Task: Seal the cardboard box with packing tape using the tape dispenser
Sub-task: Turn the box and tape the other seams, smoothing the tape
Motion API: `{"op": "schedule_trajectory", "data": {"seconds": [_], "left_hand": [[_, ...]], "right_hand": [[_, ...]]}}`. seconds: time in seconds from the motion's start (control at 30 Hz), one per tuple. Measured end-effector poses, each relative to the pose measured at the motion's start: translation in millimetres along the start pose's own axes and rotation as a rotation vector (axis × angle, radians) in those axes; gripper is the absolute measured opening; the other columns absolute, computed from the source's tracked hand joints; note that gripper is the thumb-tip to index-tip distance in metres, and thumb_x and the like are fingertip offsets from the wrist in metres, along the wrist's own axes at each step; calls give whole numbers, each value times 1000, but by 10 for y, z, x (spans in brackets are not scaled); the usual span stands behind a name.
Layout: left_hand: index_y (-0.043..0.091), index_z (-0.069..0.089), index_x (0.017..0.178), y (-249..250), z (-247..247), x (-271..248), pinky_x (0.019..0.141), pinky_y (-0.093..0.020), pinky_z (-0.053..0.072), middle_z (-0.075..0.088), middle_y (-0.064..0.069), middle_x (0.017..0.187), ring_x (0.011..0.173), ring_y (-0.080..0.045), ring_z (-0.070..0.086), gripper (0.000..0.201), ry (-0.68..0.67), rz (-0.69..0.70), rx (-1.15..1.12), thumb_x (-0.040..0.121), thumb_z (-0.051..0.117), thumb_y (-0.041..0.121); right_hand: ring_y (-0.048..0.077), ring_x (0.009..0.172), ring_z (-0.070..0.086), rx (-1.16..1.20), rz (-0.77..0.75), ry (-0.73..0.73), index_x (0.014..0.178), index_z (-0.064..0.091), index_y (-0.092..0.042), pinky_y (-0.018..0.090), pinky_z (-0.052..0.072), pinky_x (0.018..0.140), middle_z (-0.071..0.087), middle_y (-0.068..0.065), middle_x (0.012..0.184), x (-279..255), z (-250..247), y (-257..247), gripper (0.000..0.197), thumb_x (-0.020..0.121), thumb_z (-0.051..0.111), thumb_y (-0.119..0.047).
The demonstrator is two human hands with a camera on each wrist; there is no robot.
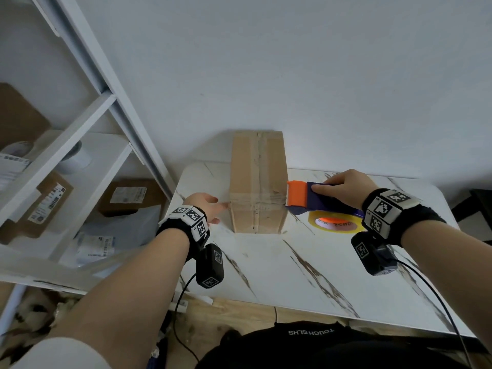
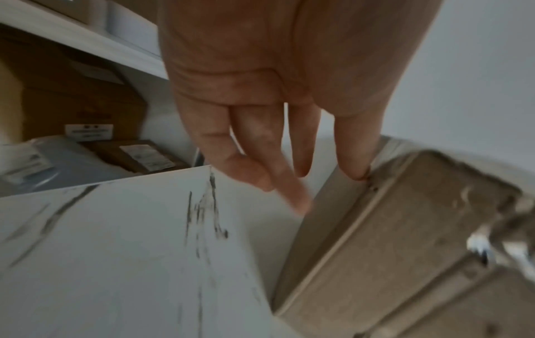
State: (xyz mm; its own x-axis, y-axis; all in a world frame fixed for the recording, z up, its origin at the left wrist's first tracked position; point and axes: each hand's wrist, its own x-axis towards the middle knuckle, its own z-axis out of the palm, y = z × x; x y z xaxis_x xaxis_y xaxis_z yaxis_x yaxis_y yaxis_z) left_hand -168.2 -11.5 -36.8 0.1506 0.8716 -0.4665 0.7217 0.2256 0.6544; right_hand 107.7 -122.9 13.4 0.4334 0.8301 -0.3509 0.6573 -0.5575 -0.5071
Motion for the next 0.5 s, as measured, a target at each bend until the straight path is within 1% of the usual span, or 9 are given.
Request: {"op": "schedule_trajectory", "data": {"seconds": [0.03, 0.07, 0.1, 0.17, 0.23, 0.3, 0.37, 0.43, 0.5], "left_hand": [[13, 60, 118, -22, 9, -7, 71, -28, 53, 70, -10, 106, 89, -22, 70, 46, 18, 21, 62, 81, 66, 40], [13, 63, 114, -25, 29, -6, 80, -32, 54, 71, -11, 105, 93, -24, 68, 39, 55, 56, 94, 83, 64, 37], [12, 65, 109, -17, 54, -8, 86, -36, 54, 72, -11, 103, 95, -25, 68, 30, 100, 96, 74, 86, 61, 31], [13, 67, 100, 47, 100, -38, 88, -41, 54, 73, -12, 97, 92, -26, 69, 19, 147, 141, -53, 89, 55, 22], [14, 67, 98, 91, 118, -56, 87, -42, 54, 73, -11, 95, 92, -26, 69, 20, 172, 160, -80, 91, 49, 21], [14, 66, 105, 113, 102, -118, 86, -43, 54, 71, -8, 104, 97, -26, 66, 26, 194, 213, 39, 93, 44, 22], [16, 62, 115, 141, 86, -232, 89, -40, 52, 66, -6, 113, 101, -27, 62, 31, 273, 330, 243, 96, 39, 24], [16, 55, 125, 178, 138, -364, 97, -38, 46, 60, -6, 125, 113, -24, 56, 35, 292, 493, 405, 97, 36, 23], [16, 48, 134, 179, 250, -429, 107, -36, 36, 51, -4, 138, 126, -21, 47, 39, 231, 603, 589, 98, 34, 24]], "right_hand": [[21, 91, 61, 6, -7, 2, 83, 68, -32, 37, 51, 86, 69, -1, 95, 2, 8, 5, 20, 81, 62, -51], [21, 91, 61, 11, -14, 4, 82, 67, -32, 37, 51, 86, 69, -1, 95, 4, 15, 5, 20, 81, 62, -51], [21, 91, 61, 18, -16, 5, 82, 67, -32, 36, 51, 85, 68, -1, 94, 10, 22, 6, 19, 81, 62, -51], [21, 90, 60, 28, -17, 1, 82, 67, -32, 35, 50, 83, 68, -1, 93, 17, 31, 2, 20, 81, 62, -50], [21, 89, 60, 35, -20, 0, 83, 68, -30, 34, 49, 82, 68, 0, 93, 23, 34, 10, 21, 82, 62, -50], [22, 89, 60, 45, -23, -2, 84, 69, -29, 34, 48, 81, 68, 1, 93, 32, 43, 23, 22, 81, 63, -50], [23, 89, 60, 51, -31, -7, 83, 70, -28, 34, 49, 81, 69, 2, 93, 38, 58, 34, 24, 81, 63, -51], [23, 89, 61, 49, -36, -8, 82, 71, -28, 35, 50, 82, 69, 2, 92, 46, 71, 45, 25, 81, 62, -51], [23, 88, 62, 58, -38, -10, 80, 70, -30, 36, 50, 83, 70, 2, 90, 48, 78, 59, 24, 80, 62, -52]]}}
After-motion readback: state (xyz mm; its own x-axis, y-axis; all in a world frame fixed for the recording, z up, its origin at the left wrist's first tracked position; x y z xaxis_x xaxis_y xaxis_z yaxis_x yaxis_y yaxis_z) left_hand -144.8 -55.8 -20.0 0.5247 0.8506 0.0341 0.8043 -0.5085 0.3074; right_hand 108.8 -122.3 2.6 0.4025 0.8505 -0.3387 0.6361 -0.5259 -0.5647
